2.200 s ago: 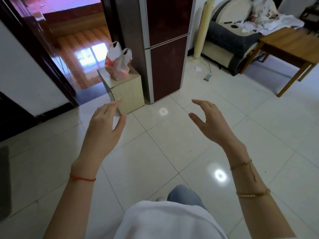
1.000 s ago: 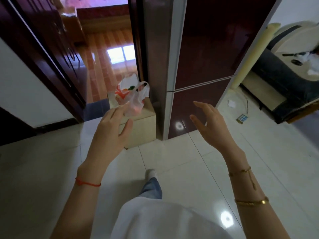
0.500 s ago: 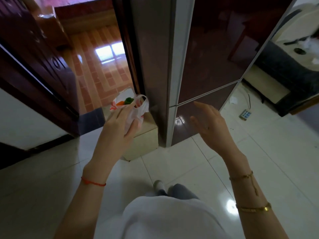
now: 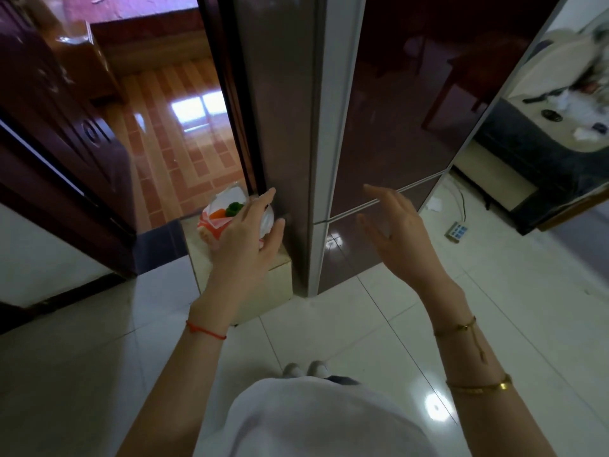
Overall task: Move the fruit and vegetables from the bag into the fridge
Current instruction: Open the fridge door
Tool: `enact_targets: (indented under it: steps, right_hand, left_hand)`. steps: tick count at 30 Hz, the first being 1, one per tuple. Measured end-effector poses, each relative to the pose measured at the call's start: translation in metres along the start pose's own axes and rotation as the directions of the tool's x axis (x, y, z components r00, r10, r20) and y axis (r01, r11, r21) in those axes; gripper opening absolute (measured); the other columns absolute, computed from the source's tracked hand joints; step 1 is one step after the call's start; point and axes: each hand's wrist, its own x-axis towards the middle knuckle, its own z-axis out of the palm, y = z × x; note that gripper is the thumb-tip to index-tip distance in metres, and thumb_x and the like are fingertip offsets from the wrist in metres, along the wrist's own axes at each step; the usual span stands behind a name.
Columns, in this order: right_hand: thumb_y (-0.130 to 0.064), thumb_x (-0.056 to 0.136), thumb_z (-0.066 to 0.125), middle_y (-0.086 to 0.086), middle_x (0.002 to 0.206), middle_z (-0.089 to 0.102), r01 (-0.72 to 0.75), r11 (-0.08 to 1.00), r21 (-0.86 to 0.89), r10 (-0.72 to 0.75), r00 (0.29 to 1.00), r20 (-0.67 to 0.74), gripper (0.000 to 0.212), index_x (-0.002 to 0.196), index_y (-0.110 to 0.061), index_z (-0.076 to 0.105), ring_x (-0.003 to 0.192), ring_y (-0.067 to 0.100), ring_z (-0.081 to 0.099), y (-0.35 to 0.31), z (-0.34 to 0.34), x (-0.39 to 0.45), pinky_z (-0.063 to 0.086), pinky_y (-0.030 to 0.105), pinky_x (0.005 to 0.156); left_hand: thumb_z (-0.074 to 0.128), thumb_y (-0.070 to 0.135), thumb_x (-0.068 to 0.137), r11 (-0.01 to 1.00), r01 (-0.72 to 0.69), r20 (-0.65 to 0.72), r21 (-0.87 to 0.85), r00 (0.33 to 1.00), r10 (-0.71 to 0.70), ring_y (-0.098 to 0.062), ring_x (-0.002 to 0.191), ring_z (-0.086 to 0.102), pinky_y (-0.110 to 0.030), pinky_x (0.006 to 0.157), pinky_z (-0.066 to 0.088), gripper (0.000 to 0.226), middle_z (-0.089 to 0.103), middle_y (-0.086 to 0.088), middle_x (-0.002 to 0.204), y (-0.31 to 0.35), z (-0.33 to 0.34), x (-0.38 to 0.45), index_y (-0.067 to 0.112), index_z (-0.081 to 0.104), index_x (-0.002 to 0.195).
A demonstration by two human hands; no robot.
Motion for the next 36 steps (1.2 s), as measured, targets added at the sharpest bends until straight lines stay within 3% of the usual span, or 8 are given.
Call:
enact_targets:
  steps: [3,4,7,12,21,25,36]
  right_hand:
    - [-0.029,0.096,0.056,0.003,0.143,0.046,0.101,0.994,-0.046,-0.104,0.992,-0.073,0.049,0.143,-0.016,0.043,0.136,0.019,0.038,-0.004,-0.009,0.026,0.035,0.038,0.113]
    - [-0.029,0.096,0.055,0.004,0.143,0.046,0.136,0.988,-0.073,-0.143,0.985,-0.096,0.050,0.142,-0.015,0.044,0.136,0.019,0.037,-0.005,-0.011,0.037,0.035,0.040,0.114]
    - [-0.029,0.096,0.056,0.007,0.143,0.046,0.223,0.960,-0.171,-0.253,0.951,-0.177,0.049,0.140,-0.011,0.046,0.137,0.024,0.037,-0.008,-0.019,0.071,0.034,0.042,0.114]
    - [-0.030,0.095,0.054,0.008,0.144,0.045,0.294,0.900,-0.322,-0.385,0.883,-0.270,0.051,0.140,-0.009,0.046,0.141,0.028,0.033,-0.020,-0.037,0.130,0.030,0.042,0.115]
    - [-0.023,0.098,0.048,0.010,0.156,0.032,0.400,0.679,-0.616,-0.663,0.694,-0.281,0.053,0.147,-0.009,0.037,0.146,0.032,0.023,-0.055,-0.055,0.203,0.022,0.045,0.119]
    - [-0.017,0.097,0.049,0.013,0.157,0.029,0.401,0.633,-0.663,-0.707,0.649,-0.282,0.053,0.148,-0.010,0.036,0.147,0.034,0.021,-0.057,-0.052,0.216,0.022,0.047,0.119]
    - [-0.024,0.097,0.053,0.012,0.161,0.019,0.388,0.635,-0.668,-0.684,0.683,-0.254,0.062,0.151,-0.008,0.028,0.149,0.032,0.013,-0.051,-0.047,0.216,0.022,0.044,0.120]
  left_hand:
    - [0.042,0.041,0.097,0.998,-0.034,-0.018,-0.044,0.999,0.033,-0.018,0.132,0.045,-0.032,0.104,0.039,0.054,0.043,0.000,0.149,0.017,0.009,0.022,0.025,0.034,0.148]
    - [0.045,0.037,0.098,0.996,-0.042,-0.024,-0.078,0.999,0.040,-0.016,0.133,0.044,-0.031,0.105,0.040,0.054,0.042,0.000,0.150,0.022,0.011,0.030,0.024,0.033,0.149]
    - [0.048,0.032,0.099,0.989,-0.051,-0.032,-0.138,0.998,0.047,-0.016,0.138,0.038,-0.038,0.113,0.037,0.055,0.038,0.001,0.152,0.029,0.019,0.057,0.023,0.031,0.150]
    - [0.053,0.025,0.097,0.993,-0.023,-0.025,-0.118,0.999,0.020,-0.023,0.140,0.037,-0.040,0.114,0.034,0.057,0.037,-0.005,0.153,0.036,0.032,0.103,0.017,0.032,0.150]
    - [0.044,0.040,0.101,0.995,-0.037,0.048,-0.093,0.998,0.041,-0.029,0.139,0.037,-0.040,0.112,0.032,0.064,0.028,-0.013,0.156,0.050,0.049,0.155,0.011,0.021,0.153]
    - [0.041,0.041,0.101,0.995,-0.024,0.085,-0.094,0.996,0.032,-0.029,0.143,0.029,-0.036,0.114,0.024,0.067,0.025,-0.016,0.158,0.055,0.055,0.167,0.006,0.018,0.153]
    - [0.043,0.031,0.102,0.997,-0.017,0.079,-0.074,0.997,0.023,-0.026,0.136,0.040,-0.025,0.103,0.032,0.060,0.029,-0.013,0.155,0.056,0.055,0.173,0.006,0.021,0.152]
